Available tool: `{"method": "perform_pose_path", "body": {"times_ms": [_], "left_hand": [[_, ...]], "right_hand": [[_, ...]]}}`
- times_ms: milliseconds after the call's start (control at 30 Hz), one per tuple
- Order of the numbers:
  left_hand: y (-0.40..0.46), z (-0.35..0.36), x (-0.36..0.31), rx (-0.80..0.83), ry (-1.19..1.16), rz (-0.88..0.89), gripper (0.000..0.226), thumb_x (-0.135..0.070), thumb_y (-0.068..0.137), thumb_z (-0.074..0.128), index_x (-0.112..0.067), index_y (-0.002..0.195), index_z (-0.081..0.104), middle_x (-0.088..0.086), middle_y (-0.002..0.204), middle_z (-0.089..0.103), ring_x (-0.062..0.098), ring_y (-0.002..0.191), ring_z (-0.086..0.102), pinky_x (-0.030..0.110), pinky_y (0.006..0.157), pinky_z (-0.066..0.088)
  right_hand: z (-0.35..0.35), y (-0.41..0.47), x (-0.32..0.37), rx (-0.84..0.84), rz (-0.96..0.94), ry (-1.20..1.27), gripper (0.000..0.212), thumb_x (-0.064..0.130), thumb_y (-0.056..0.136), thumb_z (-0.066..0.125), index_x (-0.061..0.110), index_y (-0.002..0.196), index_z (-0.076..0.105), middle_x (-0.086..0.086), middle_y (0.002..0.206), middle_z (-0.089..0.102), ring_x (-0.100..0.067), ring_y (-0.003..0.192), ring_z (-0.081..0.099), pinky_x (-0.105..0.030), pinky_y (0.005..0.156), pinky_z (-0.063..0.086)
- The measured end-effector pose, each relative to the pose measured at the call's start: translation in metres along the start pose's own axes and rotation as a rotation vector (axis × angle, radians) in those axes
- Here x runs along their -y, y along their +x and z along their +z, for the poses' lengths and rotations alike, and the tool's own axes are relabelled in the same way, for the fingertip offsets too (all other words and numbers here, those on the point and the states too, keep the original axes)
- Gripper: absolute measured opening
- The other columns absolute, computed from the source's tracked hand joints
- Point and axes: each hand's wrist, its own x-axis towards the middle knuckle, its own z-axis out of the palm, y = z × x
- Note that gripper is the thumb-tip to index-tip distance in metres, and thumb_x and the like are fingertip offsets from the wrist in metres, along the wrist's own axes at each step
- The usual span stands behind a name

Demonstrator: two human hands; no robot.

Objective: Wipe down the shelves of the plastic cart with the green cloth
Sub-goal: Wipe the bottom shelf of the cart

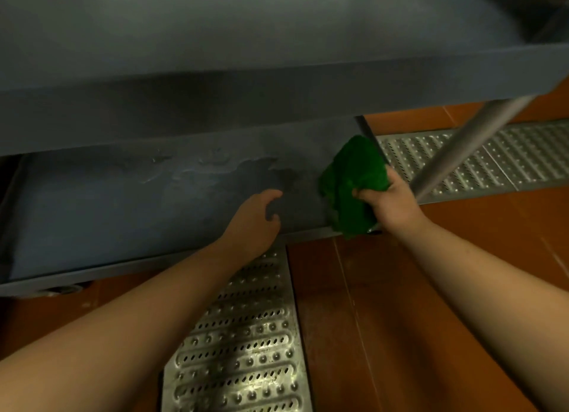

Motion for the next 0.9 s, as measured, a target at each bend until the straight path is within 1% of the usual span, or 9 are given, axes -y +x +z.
{"method": "perform_pose_path", "body": {"times_ms": [100, 167, 267, 333, 400, 467, 567, 667, 900], "left_hand": [[-0.004, 0.003, 0.01, 0.054, 0.163, 0.054, 0.052, -0.008, 0.093, 0.05, -0.02, 0.144, 0.043, 0.004, 0.149, 0.043, 0.022, 0.133, 0.042, 0.032, 0.113, 0.033], [-0.008, 0.011, 0.016, 0.115, 0.346, 0.111, 0.059, -0.01, 0.092, 0.05, -0.019, 0.149, 0.036, 0.005, 0.154, 0.037, 0.023, 0.142, 0.03, 0.031, 0.117, 0.021], [-0.013, 0.023, 0.032, 0.154, 0.626, 0.157, 0.063, -0.029, 0.096, 0.045, -0.028, 0.154, 0.02, 0.002, 0.162, 0.021, 0.025, 0.149, 0.013, 0.044, 0.121, 0.013], [-0.014, 0.021, 0.041, 0.145, 0.687, 0.122, 0.061, -0.039, 0.098, 0.041, -0.031, 0.154, 0.02, 0.003, 0.162, 0.019, 0.028, 0.149, 0.014, 0.05, 0.12, 0.016], [-0.016, 0.013, 0.047, 0.075, 0.7, 0.178, 0.053, -0.035, 0.095, 0.049, -0.024, 0.146, 0.041, 0.011, 0.152, 0.04, 0.034, 0.14, 0.035, 0.051, 0.11, 0.035], [-0.019, 0.0, 0.058, -0.057, 0.717, 0.278, 0.037, -0.027, 0.086, 0.058, -0.019, 0.123, 0.063, 0.01, 0.122, 0.061, 0.034, 0.111, 0.057, 0.046, 0.085, 0.052], [-0.03, -0.022, 0.076, -0.133, 0.717, 0.232, 0.014, -0.029, 0.087, 0.06, -0.024, 0.096, 0.07, 0.0, 0.092, 0.064, 0.025, 0.085, 0.057, 0.039, 0.067, 0.051], [-0.036, -0.033, 0.084, -0.113, 0.663, 0.16, 0.015, -0.036, 0.089, 0.058, -0.027, 0.09, 0.07, -0.003, 0.085, 0.064, 0.024, 0.081, 0.06, 0.038, 0.065, 0.051], [-0.042, -0.052, 0.091, 0.002, 0.535, 0.021, 0.014, -0.039, 0.091, 0.056, -0.031, 0.099, 0.066, -0.007, 0.096, 0.061, 0.017, 0.091, 0.059, 0.034, 0.073, 0.05]], "right_hand": [[-0.013, 0.017, -0.01, -0.188, -0.345, -0.657, 0.079, -0.007, 0.082, 0.062, 0.035, 0.146, 0.041, -0.003, 0.138, 0.05, -0.018, 0.123, 0.048, -0.035, 0.107, 0.043], [-0.013, 0.026, -0.024, -0.115, -0.289, -1.086, 0.086, 0.006, 0.083, 0.065, 0.04, 0.152, 0.027, -0.009, 0.152, 0.036, -0.034, 0.135, 0.037, -0.051, 0.111, 0.037], [0.005, 0.027, -0.052, 0.065, -0.092, -1.37, 0.078, 0.051, 0.09, 0.051, 0.039, 0.156, 0.01, -0.009, 0.164, 0.015, -0.044, 0.146, 0.016, -0.058, 0.118, 0.021], [0.011, 0.028, -0.06, 0.068, -0.066, -1.4, 0.076, 0.065, 0.091, 0.036, 0.039, 0.156, 0.006, -0.008, 0.166, 0.007, -0.045, 0.147, 0.012, -0.058, 0.117, 0.017], [0.01, 0.033, -0.053, 0.022, -0.036, -1.386, 0.073, 0.065, 0.093, 0.034, 0.041, 0.155, 0.004, -0.011, 0.166, 0.004, -0.045, 0.145, 0.019, -0.058, 0.115, 0.023], [0.011, 0.038, -0.049, -0.008, 0.025, -1.406, 0.07, 0.062, 0.095, 0.034, 0.042, 0.155, 0.002, -0.017, 0.165, 0.006, -0.047, 0.141, 0.026, -0.057, 0.112, 0.029], [0.027, 0.036, -0.054, -0.052, 0.028, -1.441, 0.063, 0.055, 0.098, 0.032, 0.04, 0.155, 0.008, -0.019, 0.161, 0.02, -0.047, 0.136, 0.031, -0.056, 0.108, 0.032], [0.043, 0.031, -0.058, -0.095, -0.025, -1.428, 0.059, 0.05, 0.1, 0.033, 0.038, 0.155, 0.016, -0.018, 0.154, 0.032, -0.047, 0.132, 0.035, -0.056, 0.105, 0.033], [0.095, 0.02, -0.056, -0.117, -0.078, -1.357, 0.054, 0.048, 0.101, 0.038, 0.035, 0.152, 0.029, -0.019, 0.142, 0.043, -0.047, 0.121, 0.041, -0.056, 0.101, 0.036]]}}
